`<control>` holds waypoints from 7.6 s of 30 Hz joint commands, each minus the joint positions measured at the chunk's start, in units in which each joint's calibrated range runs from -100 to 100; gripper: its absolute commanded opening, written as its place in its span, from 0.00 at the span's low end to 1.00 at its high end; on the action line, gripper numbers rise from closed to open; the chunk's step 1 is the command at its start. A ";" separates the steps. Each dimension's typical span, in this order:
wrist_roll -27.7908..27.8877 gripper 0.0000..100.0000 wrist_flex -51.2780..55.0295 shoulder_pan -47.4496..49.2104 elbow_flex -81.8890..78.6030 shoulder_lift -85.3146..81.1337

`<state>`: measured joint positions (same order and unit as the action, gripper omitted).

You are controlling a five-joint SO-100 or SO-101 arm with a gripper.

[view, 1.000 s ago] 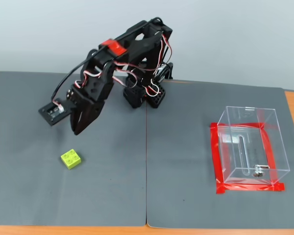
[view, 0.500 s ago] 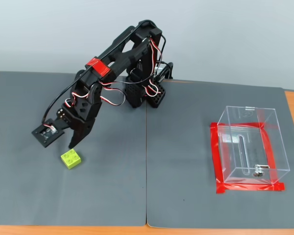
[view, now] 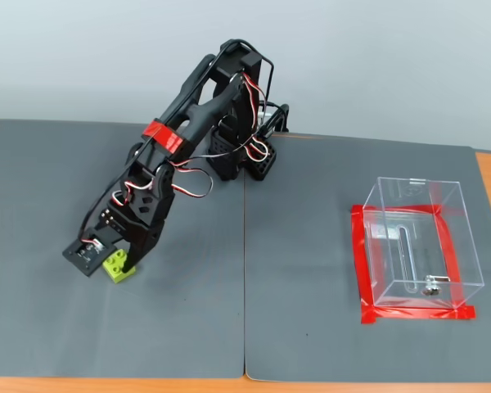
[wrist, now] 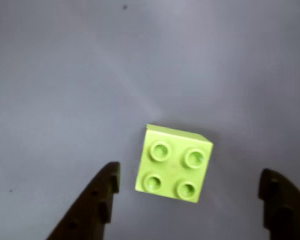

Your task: Pick the green lego block and place it into the transparent box

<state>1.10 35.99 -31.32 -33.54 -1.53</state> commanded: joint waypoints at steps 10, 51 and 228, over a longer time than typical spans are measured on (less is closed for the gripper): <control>-0.29 0.32 -0.75 -0.05 2.02 1.74; 0.23 0.12 -3.61 -0.80 2.38 4.03; 0.28 0.02 14.87 50.23 25.09 -33.36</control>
<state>1.20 51.00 23.95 -10.37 -31.27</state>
